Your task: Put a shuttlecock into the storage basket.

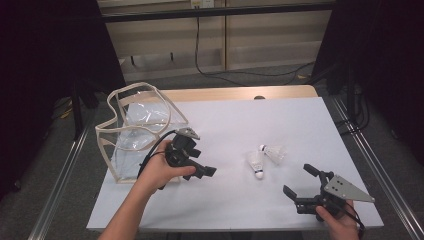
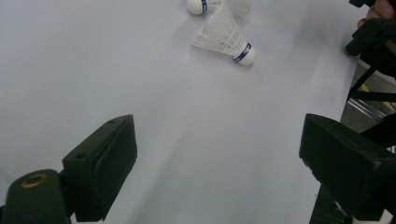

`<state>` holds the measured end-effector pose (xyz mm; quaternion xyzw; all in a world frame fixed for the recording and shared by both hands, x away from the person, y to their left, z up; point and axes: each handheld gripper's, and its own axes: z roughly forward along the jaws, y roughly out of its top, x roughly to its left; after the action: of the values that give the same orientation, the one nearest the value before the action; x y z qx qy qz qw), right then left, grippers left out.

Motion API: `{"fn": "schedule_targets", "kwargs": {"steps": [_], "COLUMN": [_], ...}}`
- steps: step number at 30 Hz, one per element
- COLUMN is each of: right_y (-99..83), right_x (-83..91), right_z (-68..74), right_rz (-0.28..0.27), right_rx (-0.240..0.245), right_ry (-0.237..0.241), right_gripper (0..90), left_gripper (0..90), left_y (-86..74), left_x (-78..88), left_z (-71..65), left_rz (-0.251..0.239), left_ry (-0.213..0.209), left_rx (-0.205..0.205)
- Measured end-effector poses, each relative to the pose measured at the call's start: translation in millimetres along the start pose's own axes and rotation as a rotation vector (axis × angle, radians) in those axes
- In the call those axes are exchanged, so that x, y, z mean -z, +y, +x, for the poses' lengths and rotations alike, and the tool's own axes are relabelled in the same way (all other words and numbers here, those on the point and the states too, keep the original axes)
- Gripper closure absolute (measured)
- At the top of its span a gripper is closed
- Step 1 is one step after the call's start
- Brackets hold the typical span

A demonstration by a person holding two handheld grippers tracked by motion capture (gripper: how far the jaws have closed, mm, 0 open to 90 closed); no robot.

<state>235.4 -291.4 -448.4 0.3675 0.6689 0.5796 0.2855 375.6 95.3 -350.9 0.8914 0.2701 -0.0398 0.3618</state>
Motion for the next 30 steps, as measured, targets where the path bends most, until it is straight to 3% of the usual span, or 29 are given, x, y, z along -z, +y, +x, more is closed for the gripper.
{"fn": "schedule_targets", "kwargs": {"steps": [17,30], "right_y": [0.0,0.2], "right_x": [0.1,0.2], "right_z": [-0.1,0.1], "right_rz": [0.0,-0.002], "right_rx": [0.002,-0.003], "right_ry": [0.0,0.0], "right_gripper": [1.7,1.6], "left_gripper": [11.3,11.3], "left_y": [-6.1,-9.1], "left_x": [-10.6,-22.3], "left_z": [-3.7,-6.3], "left_rz": [-0.011,-0.048], "left_ry": [0.003,0.003], "left_rx": [-0.011,-0.01]}}
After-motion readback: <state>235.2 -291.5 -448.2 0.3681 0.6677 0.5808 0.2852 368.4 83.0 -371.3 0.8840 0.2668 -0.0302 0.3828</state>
